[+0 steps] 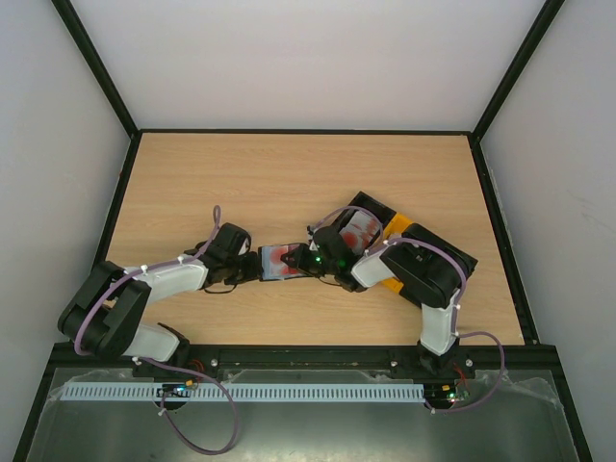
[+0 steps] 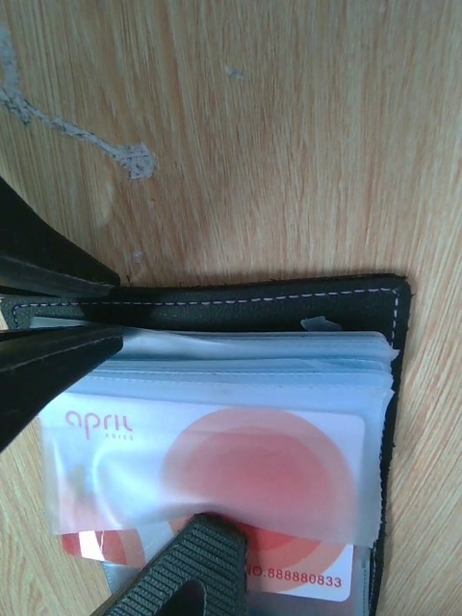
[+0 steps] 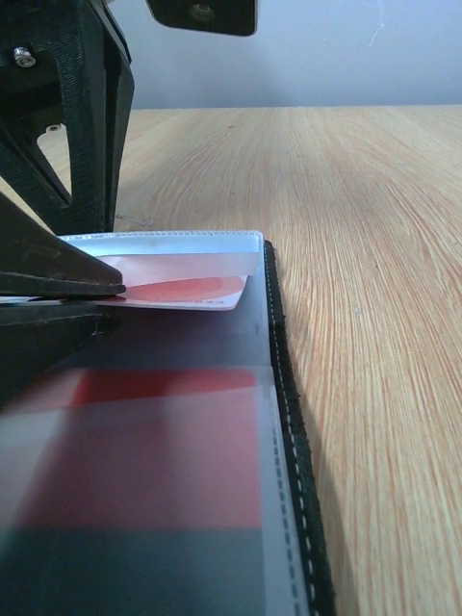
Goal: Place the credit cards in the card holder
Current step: Insert the credit card into the card holder.
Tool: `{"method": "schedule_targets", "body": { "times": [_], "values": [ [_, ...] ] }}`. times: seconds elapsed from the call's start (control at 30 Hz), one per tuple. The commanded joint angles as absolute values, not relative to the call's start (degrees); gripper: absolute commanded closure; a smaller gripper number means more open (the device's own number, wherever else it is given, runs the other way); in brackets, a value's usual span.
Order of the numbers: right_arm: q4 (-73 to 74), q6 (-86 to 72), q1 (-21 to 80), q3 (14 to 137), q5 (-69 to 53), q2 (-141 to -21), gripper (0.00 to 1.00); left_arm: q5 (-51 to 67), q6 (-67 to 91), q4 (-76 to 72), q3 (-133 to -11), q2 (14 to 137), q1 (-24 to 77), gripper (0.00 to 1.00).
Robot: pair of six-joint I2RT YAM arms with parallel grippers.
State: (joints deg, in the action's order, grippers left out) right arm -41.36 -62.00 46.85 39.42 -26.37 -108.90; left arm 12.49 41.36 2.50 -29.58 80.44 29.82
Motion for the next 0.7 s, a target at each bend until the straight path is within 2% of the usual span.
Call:
{"method": "schedule_targets", "body": {
  "times": [0.0,0.07,0.27,0.33,0.67],
  "values": [
    [-38.07,-61.46,47.75,38.55,-24.23,-109.50,0.98,12.04,41.07,3.68,-28.04,80.83,29.62,0.88],
    [-35.19,-60.74,47.68,38.54,-22.67,-107.19,0.94,12.04,41.13,3.78,-27.99,80.47,29.62,0.88],
    [-29.28,-60.67,47.81,39.73,-19.86,-104.54,0.69,12.12,41.19,3.78,-28.04,79.83,29.62,0.88],
    [-28.09,-60.73,48.14,40.17,-19.30,-104.46,0.63,12.21,41.07,3.78,-28.04,79.81,29.60,0.88],
    [-13.97,-55.99,51.94,48.92,-12.99,-107.17,0.62,12.65,40.64,3.51,-28.39,80.30,29.62,0.88]
  ]
}}
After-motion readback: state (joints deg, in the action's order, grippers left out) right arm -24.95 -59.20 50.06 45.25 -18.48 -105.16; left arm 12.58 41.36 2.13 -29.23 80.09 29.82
